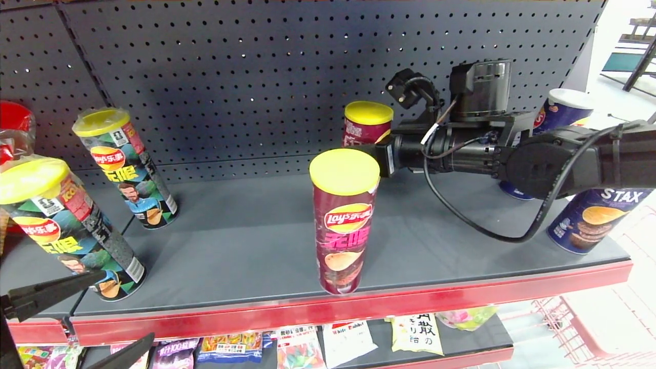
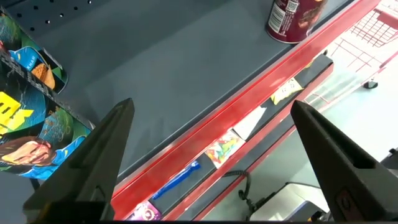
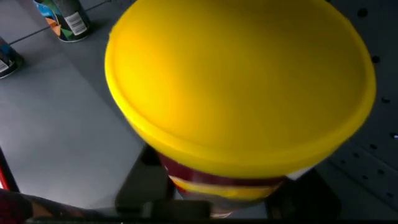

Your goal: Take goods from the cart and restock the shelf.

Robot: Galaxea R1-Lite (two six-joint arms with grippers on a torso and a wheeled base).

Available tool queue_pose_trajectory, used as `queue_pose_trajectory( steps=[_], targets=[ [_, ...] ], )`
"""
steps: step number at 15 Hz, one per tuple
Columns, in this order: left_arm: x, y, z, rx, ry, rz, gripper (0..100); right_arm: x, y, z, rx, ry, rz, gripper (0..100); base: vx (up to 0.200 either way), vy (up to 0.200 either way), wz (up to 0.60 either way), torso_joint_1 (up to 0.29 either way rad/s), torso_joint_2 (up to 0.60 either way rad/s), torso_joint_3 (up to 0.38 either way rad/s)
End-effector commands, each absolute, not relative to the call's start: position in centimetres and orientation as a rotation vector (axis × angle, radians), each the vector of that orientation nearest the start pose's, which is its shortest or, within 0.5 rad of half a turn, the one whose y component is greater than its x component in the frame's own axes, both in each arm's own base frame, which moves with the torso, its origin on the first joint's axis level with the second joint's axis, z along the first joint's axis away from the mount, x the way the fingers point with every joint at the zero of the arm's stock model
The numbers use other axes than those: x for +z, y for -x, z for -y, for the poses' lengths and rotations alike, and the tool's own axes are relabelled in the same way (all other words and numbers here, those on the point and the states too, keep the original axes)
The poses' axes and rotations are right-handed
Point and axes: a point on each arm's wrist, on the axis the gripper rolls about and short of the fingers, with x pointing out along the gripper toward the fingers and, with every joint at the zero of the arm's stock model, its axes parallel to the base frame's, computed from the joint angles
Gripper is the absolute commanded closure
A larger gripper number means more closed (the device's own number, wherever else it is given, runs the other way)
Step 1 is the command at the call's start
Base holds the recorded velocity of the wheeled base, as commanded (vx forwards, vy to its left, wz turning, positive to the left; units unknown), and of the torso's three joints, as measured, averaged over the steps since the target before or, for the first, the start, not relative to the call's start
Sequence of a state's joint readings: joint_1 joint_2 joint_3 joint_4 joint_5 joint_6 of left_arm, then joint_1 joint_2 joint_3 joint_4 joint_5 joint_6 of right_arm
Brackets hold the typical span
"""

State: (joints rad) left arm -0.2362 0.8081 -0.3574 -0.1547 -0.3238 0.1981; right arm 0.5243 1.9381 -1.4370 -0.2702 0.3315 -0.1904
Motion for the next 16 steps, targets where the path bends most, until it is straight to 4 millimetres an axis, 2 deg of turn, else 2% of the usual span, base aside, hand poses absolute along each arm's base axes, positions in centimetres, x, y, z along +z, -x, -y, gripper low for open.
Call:
queue_pose_trajectory(
  steps=[1, 5, 8, 10, 16],
  targets=[
    [17.9, -7.6, 2.6, -0.583, -0.178, -0.244, 0, 23.9, -33.8, -20.4, 0.871, 0.200, -0.158, 0, 0.000, 0.000, 0.00, 0.000, 0.00, 0.000],
    [17.8, -7.6, 2.6, -0.582, -0.178, -0.250, 0, 24.3, -32.7, -19.8, 0.866, 0.200, -0.162, 0, 0.000, 0.000, 0.00, 0.000, 0.00, 0.000],
    [17.7, -7.7, 2.6, -0.578, -0.174, -0.258, 0, 24.0, -30.3, -18.5, 0.857, 0.197, -0.205, 0, 0.000, 0.000, 0.00, 0.000, 0.00, 0.000],
    [17.6, -7.7, 2.5, -0.561, -0.176, -0.264, 0, 23.5, -27.7, -16.8, 0.846, 0.199, -0.241, 0, 0.000, 0.000, 0.00, 0.000, 0.00, 0.000],
    [17.3, -8.7, 2.7, -0.541, -0.174, -0.317, 0, 20.9, -17.0, -9.9, 0.716, 0.178, -0.326, 0, 0.000, 0.000, 0.00, 0.000, 0.00, 0.000]
  ],
)
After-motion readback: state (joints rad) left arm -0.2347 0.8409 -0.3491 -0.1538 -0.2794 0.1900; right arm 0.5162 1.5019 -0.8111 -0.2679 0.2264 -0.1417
